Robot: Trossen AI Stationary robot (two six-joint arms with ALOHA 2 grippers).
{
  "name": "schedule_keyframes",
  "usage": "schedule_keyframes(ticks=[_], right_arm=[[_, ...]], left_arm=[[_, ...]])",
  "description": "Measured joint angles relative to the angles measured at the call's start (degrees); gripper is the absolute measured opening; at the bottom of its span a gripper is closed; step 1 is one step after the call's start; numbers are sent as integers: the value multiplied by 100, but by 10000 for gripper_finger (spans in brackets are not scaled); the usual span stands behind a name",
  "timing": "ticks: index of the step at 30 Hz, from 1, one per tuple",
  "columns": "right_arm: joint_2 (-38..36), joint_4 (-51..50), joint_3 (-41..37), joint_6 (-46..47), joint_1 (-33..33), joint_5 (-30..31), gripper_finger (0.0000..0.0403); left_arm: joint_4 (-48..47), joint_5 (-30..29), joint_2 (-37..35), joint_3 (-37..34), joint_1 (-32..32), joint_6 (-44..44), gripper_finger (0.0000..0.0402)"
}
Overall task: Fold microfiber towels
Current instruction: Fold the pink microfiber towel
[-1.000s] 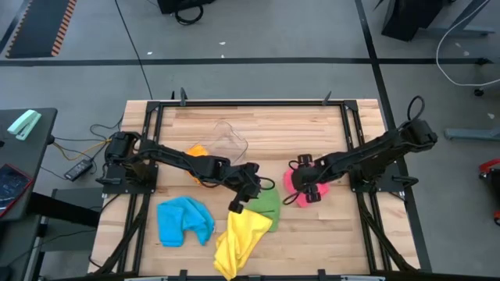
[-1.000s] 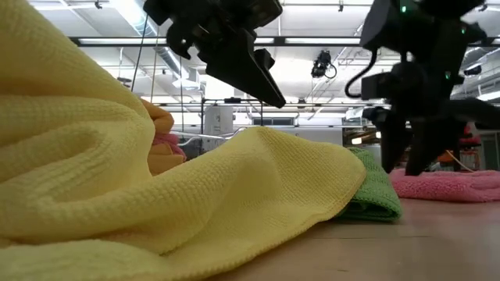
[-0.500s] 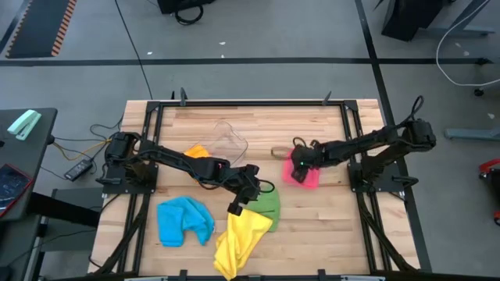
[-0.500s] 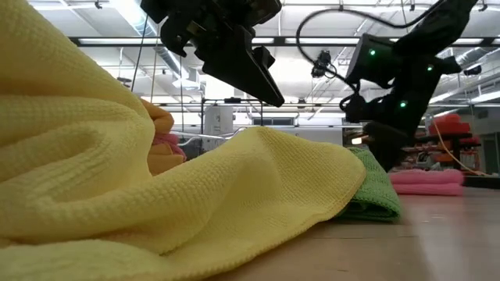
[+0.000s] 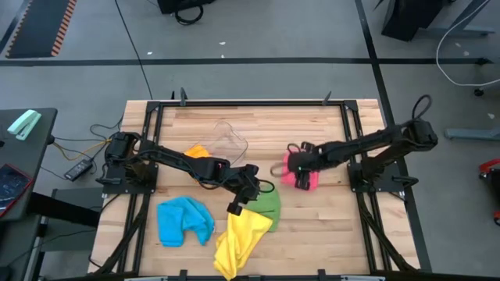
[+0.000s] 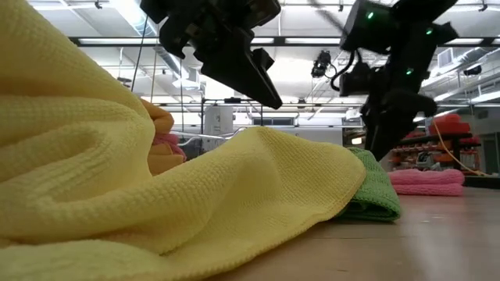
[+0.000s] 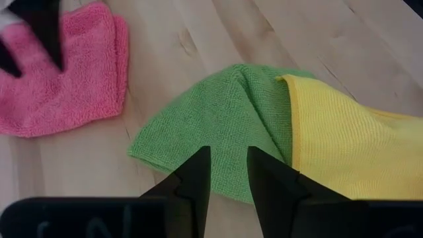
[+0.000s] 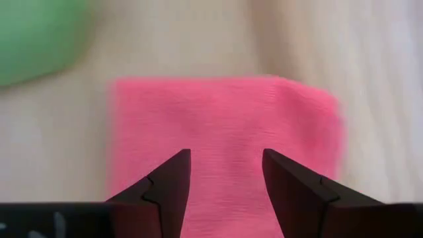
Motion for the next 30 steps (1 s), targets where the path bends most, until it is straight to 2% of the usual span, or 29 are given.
schedule_keyframes(ticks=[4,10,14,19,26,30], right_arm=[[0,710,-222,-125,705,92,196],[0,2211,-1090,93,1997,1535,196],[0,2588,-1598,630,2530,2286,197],[0,2843,-1950,932,2879,2795,210],[0,3342,-2331,1067,2957,2831,245],[0,3363,-2495,1230,2957,2844,252]], left_arm=[[-72,2,0,1,-34,0,107],[-84,2,0,2,-42,0,107],[-86,0,0,2,-37,0,107],[-86,2,0,2,-39,-2,107],[-100,0,0,2,-37,-114,107],[-127,2,0,0,-39,-120,107]])
